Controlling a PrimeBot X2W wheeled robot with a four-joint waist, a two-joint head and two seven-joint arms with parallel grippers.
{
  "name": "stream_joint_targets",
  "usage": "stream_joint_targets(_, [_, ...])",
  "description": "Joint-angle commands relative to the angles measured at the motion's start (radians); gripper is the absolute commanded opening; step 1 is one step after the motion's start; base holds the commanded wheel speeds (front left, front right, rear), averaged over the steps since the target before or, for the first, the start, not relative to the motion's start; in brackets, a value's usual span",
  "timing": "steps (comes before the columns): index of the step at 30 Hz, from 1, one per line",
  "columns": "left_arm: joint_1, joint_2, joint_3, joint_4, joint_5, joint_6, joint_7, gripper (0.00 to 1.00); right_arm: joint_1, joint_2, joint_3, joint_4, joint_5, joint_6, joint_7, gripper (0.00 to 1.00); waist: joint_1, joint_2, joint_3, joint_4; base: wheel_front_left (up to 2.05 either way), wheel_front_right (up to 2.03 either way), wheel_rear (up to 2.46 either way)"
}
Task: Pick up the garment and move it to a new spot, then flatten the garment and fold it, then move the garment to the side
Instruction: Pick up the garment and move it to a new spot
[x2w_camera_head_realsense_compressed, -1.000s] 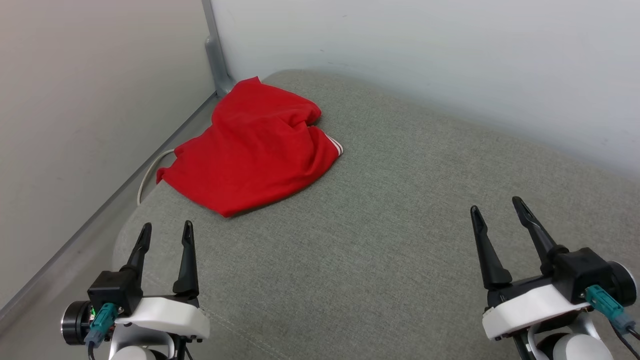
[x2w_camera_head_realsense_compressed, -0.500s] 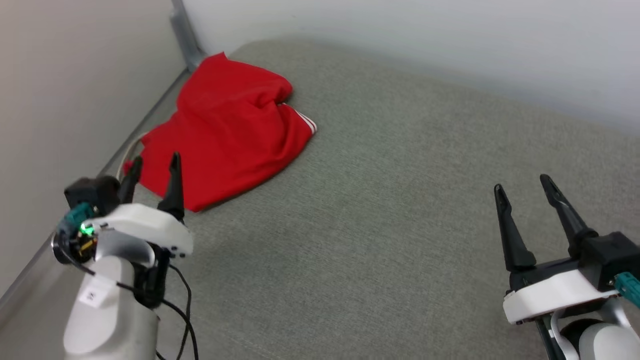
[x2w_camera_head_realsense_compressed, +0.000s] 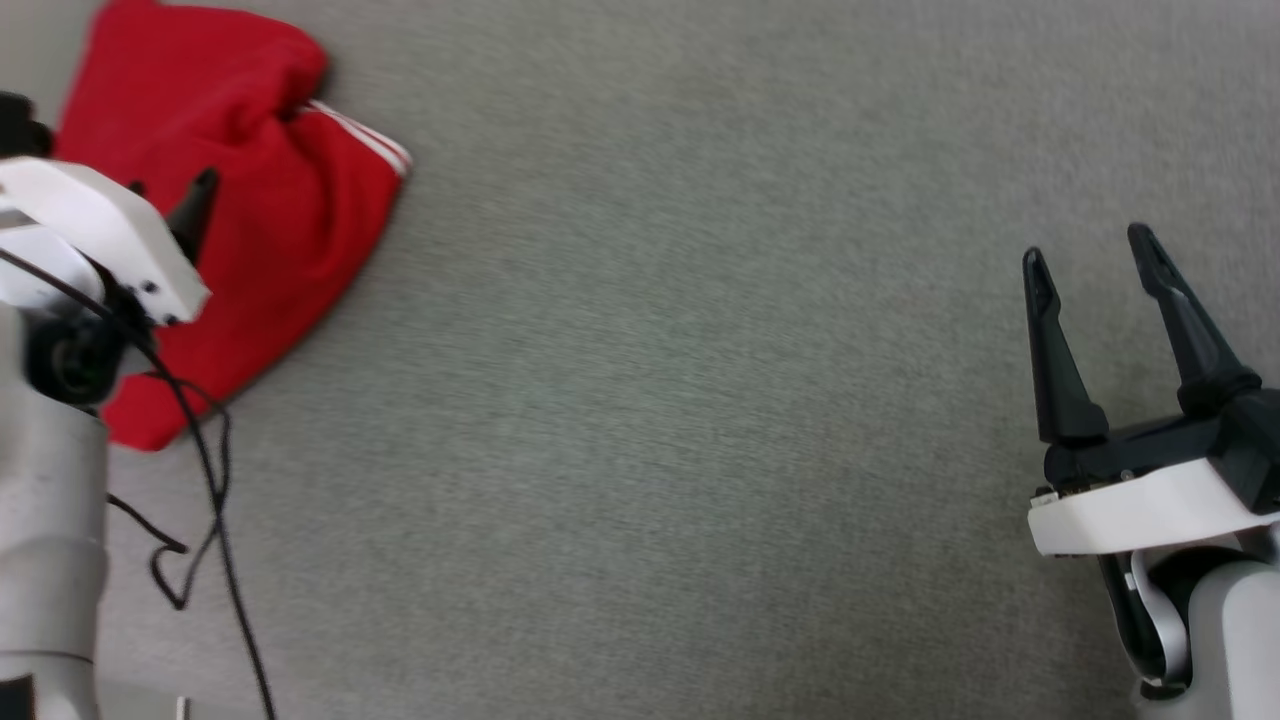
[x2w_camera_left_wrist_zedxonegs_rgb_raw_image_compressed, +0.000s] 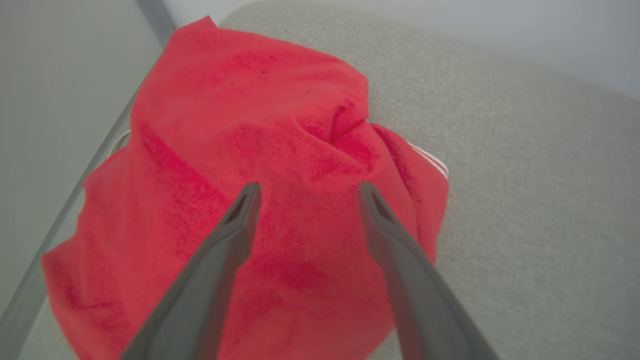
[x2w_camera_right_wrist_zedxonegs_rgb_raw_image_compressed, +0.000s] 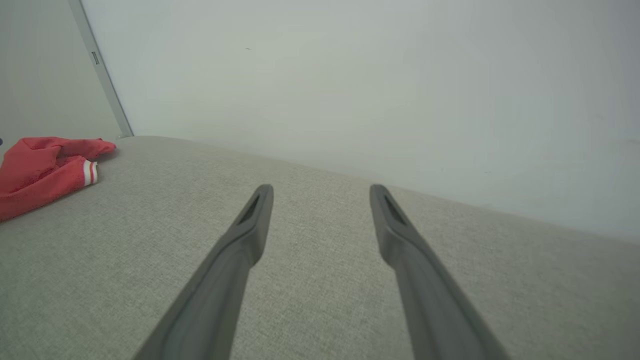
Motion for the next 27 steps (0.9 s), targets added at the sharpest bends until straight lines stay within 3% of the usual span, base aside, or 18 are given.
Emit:
stream_joint_targets(1, [-0.027, 0.021, -0.002, 0.022, -0.011, 0.0, 0.057, 1.0, -0.028, -0.004, 0.005, -0.003, 0.004, -0.001, -0.007, 1.0, -0.0002, 0.0, 0.107, -0.095, 0.0, 0.0, 0.0])
stream_joint_targets(7, [-0.074, 0.082, -0.01, 0.091, -0.041, 0.002, 0.224, 1.0, -0.065, -0.005, 0.017, 0.01, 0.013, -0.001, -0.026, 1.0, -0.0002, 0.0, 0.167, -0.142, 0.0, 0.0, 0.0])
stream_joint_targets(13, [-0.039, 0.06, -0.03, 0.184, -0.058, 0.045, 0.392, 1.0, -0.078, -0.005, 0.012, 0.022, 0.018, -0.001, -0.034, 1.0, -0.0002, 0.0, 0.184, -0.15, 0.0, 0.0, 0.0])
stream_joint_targets(14, [-0.034, 0.057, -0.03, 0.191, -0.062, 0.054, 0.408, 0.75, -0.078, -0.006, 0.012, 0.024, 0.018, -0.001, -0.033, 1.0, -0.0002, 0.0, 0.183, -0.15, 0.0, 0.0, 0.0])
stream_joint_targets(15, [-0.032, 0.06, -0.031, 0.188, -0.059, 0.058, 0.405, 0.11, -0.081, -0.006, 0.013, 0.024, 0.018, -0.001, -0.032, 1.0, -0.0002, 0.0, 0.182, -0.151, 0.0, 0.0, 0.0])
stream_joint_targets(16, [-0.028, 0.065, -0.029, 0.183, -0.055, 0.066, 0.39, 0.0, -0.085, -0.007, 0.014, 0.023, 0.018, -0.001, -0.033, 1.0, -0.0002, 0.0, 0.179, -0.151, 0.0, 0.0, 0.0])
stream_joint_targets(20, [-0.021, 0.08, -0.025, 0.151, -0.032, 0.085, 0.297, 0.0, -0.083, -0.008, 0.012, 0.031, 0.019, -0.001, -0.037, 1.0, -0.0002, 0.0, 0.143, -0.148, 0.0, 0.0, 0.0])
stream_joint_targets(27, [-0.014, 0.094, -0.008, 0.081, 0.023, 0.126, 0.012, 0.0, -0.024, 0.011, -0.012, 0.064, 0.026, -0.001, -0.053, 1.0, -0.0002, 0.0, -0.004, -0.131, 0.0, 0.0, 0.0])
